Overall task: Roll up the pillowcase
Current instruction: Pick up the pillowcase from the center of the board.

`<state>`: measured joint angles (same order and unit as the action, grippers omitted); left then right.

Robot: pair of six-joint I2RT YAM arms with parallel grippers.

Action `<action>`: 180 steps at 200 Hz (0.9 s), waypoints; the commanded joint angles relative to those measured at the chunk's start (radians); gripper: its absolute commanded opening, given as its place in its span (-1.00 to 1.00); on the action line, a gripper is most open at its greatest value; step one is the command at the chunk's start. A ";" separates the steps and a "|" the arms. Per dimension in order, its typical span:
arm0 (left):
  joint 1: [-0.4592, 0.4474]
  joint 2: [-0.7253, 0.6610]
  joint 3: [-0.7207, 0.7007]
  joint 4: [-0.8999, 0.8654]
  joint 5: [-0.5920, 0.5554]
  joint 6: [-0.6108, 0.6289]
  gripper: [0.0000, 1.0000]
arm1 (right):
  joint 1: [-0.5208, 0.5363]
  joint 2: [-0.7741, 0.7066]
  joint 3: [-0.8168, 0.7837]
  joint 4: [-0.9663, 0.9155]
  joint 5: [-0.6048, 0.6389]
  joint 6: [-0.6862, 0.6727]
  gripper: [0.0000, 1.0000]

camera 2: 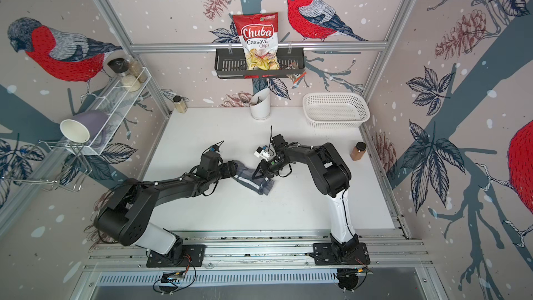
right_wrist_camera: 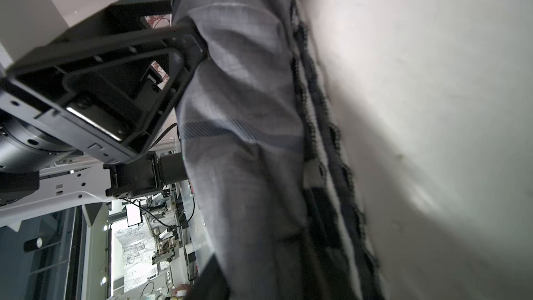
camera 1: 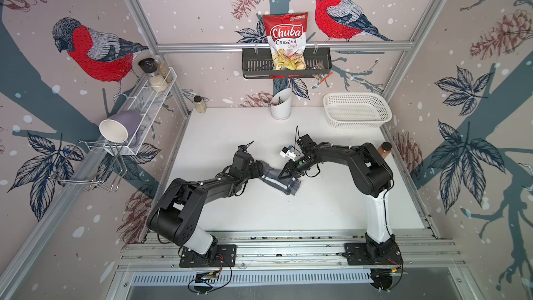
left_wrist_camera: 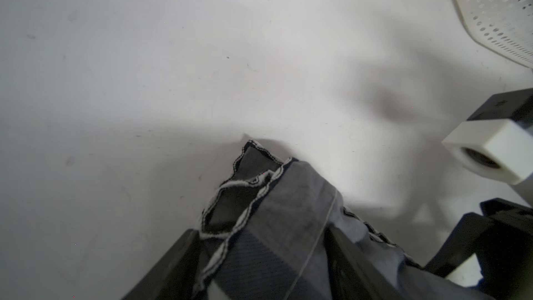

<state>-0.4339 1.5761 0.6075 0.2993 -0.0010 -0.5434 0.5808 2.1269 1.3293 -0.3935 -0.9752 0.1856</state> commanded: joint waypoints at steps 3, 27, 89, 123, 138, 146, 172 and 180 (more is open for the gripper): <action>-0.002 0.038 0.037 -0.040 -0.028 0.006 0.42 | 0.010 -0.059 -0.002 -0.005 0.116 -0.006 0.60; -0.002 0.045 0.042 -0.050 -0.033 0.002 0.43 | 0.050 -0.270 -0.075 0.100 0.500 -0.013 1.00; -0.002 0.066 0.049 -0.036 -0.007 -0.010 0.44 | 0.529 -0.615 -0.448 0.529 1.375 -0.492 1.00; 0.000 0.058 0.038 -0.028 -0.003 -0.014 0.45 | 0.625 -0.448 -0.401 0.486 1.454 -0.495 1.00; 0.000 0.048 0.034 -0.028 -0.002 -0.016 0.46 | 0.630 -0.373 -0.389 0.517 1.490 -0.499 1.00; 0.000 0.043 0.032 -0.025 -0.001 -0.016 0.46 | 0.620 -0.337 -0.385 0.532 1.486 -0.509 1.00; 0.000 0.024 0.033 -0.036 0.001 -0.010 0.47 | 0.580 -0.223 -0.316 0.498 1.536 -0.497 1.00; 0.000 0.019 0.031 -0.035 0.002 -0.007 0.47 | 0.571 -0.209 -0.311 0.503 1.542 -0.503 1.00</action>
<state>-0.4355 1.6115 0.6411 0.2790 -0.0093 -0.5541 1.1763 1.8648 0.9802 0.1001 0.4831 -0.3035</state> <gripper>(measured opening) 0.730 0.999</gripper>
